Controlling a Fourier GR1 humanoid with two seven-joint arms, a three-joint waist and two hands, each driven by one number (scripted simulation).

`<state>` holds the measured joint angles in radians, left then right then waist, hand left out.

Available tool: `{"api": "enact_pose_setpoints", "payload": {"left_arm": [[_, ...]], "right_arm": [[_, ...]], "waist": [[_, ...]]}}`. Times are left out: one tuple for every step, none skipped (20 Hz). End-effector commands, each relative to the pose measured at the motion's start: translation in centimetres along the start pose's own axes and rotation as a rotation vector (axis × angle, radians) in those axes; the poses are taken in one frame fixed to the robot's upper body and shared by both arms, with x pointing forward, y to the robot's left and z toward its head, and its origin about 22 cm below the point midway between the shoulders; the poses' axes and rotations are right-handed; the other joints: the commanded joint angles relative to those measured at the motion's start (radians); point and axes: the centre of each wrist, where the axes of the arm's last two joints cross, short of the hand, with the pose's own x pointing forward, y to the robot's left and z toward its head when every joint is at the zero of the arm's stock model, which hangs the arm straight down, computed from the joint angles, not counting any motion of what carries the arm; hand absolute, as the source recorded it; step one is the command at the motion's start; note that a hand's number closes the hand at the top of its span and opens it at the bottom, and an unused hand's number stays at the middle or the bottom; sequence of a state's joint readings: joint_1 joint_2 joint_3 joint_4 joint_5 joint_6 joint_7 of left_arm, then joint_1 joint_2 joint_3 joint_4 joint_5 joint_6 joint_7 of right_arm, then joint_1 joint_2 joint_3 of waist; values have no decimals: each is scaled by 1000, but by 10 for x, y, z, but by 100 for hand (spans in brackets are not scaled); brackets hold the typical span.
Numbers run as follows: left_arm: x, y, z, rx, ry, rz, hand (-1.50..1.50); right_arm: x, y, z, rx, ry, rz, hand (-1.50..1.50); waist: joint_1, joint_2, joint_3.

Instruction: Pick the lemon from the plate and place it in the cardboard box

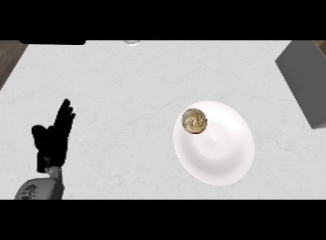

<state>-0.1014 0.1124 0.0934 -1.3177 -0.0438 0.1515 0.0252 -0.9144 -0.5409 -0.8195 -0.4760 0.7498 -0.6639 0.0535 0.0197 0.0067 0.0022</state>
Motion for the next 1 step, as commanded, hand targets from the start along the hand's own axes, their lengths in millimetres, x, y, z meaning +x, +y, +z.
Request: {"api": "enact_pose_setpoints", "payload": {"left_arm": [[-3, 17, -1, 34, 20, -7, 0]], "right_arm": [[-11, -9, -1, -64, -1, -144, -150]], "waist": [[-18, -7, -1]]}}
